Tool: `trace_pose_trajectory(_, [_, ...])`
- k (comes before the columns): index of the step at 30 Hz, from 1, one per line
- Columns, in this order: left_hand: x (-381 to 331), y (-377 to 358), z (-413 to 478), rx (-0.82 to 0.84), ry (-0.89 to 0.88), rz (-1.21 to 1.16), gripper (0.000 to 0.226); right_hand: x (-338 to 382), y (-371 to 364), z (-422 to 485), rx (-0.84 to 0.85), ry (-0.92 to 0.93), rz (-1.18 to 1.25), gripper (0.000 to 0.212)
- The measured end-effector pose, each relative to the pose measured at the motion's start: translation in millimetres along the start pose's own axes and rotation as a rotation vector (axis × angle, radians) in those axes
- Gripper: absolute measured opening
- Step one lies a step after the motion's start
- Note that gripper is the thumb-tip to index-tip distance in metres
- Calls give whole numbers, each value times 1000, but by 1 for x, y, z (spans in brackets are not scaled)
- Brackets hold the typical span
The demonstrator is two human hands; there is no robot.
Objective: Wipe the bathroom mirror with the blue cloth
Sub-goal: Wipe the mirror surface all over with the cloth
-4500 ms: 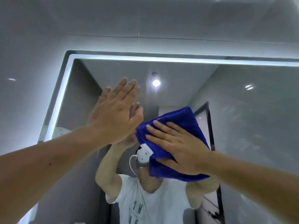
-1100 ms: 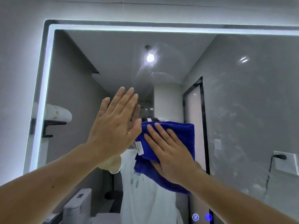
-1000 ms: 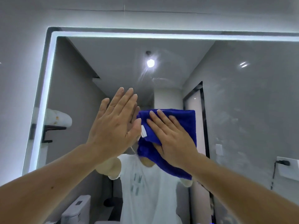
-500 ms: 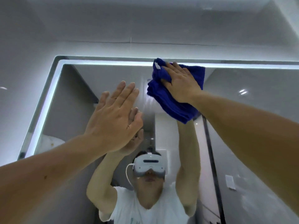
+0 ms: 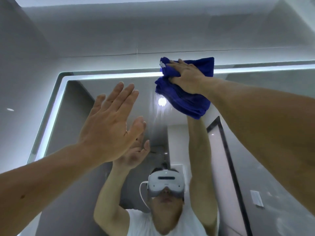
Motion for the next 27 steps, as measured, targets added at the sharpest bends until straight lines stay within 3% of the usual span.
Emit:
trace_pose_trajectory(8, [-12,3,-4,-13,-7,-18,79,24,-38,-41,59,263,-10,50])
trace_pose_trajectory(27, [-41,-25,-79,26,0,-136,67,76,-134,-232,207,377,-170,54])
Point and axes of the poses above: each hand's wrist, its own z-axis towards the middle knuckle, its own y-axis out of the back of the hand, x = y × z, the point moved 1 cm from there along z, towards the middle knuckle, and after that the axes turned 12 degrees about x, right-handed, at the moved point
